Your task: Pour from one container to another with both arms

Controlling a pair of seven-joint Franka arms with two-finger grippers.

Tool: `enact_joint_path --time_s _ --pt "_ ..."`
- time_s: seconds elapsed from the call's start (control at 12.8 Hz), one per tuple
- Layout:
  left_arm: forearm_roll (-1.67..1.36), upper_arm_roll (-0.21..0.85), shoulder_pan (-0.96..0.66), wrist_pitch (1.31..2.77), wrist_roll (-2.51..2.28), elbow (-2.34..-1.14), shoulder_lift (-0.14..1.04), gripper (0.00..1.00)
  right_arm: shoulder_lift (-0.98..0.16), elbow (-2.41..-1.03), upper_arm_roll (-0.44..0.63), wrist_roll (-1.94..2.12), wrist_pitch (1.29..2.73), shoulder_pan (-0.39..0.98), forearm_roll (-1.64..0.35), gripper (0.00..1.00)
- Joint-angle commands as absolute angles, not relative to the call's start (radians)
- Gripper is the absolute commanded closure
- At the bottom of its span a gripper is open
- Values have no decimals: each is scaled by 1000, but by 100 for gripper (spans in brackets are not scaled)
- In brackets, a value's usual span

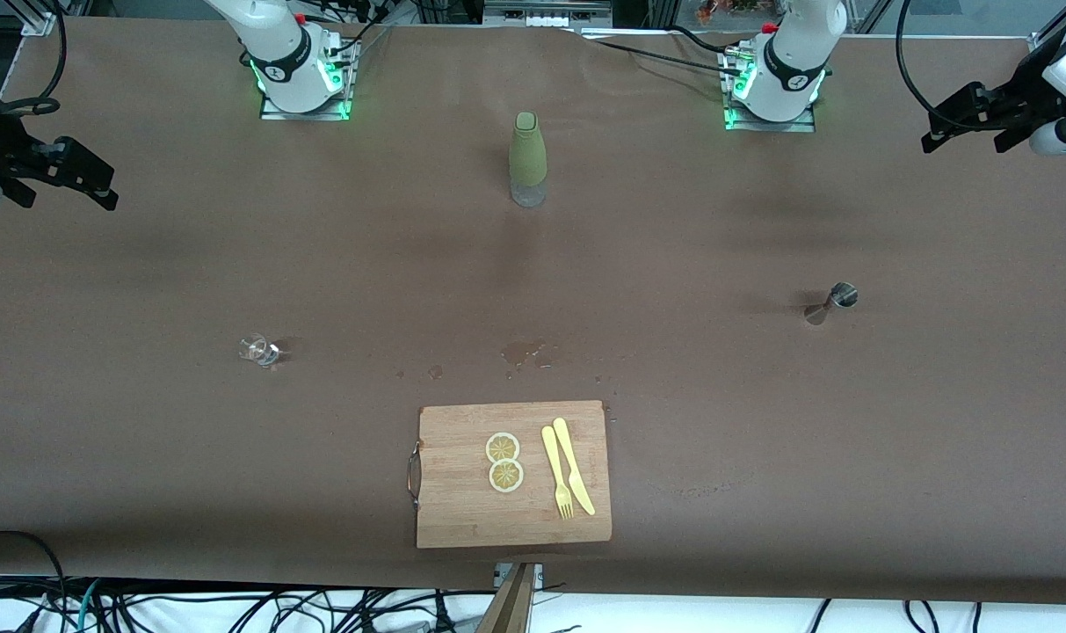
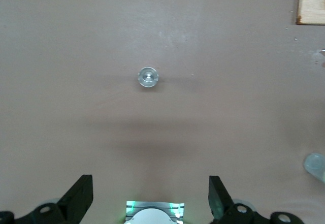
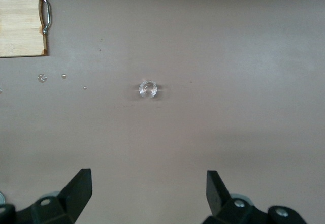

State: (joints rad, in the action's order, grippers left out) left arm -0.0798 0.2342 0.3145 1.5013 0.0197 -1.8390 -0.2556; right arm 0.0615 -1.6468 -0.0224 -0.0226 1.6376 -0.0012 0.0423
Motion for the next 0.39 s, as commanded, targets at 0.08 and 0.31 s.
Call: enact_joint_path --time_s 0.08,0.31 --pt "-40 242 319 1509 5 -1812 -250 0 58 -1646 -8 -15 1634 11 28 0" --pt "-43 236 321 1509 5 -1804 -244 0 58 -1649 -8 -18 1632 11 26 0"
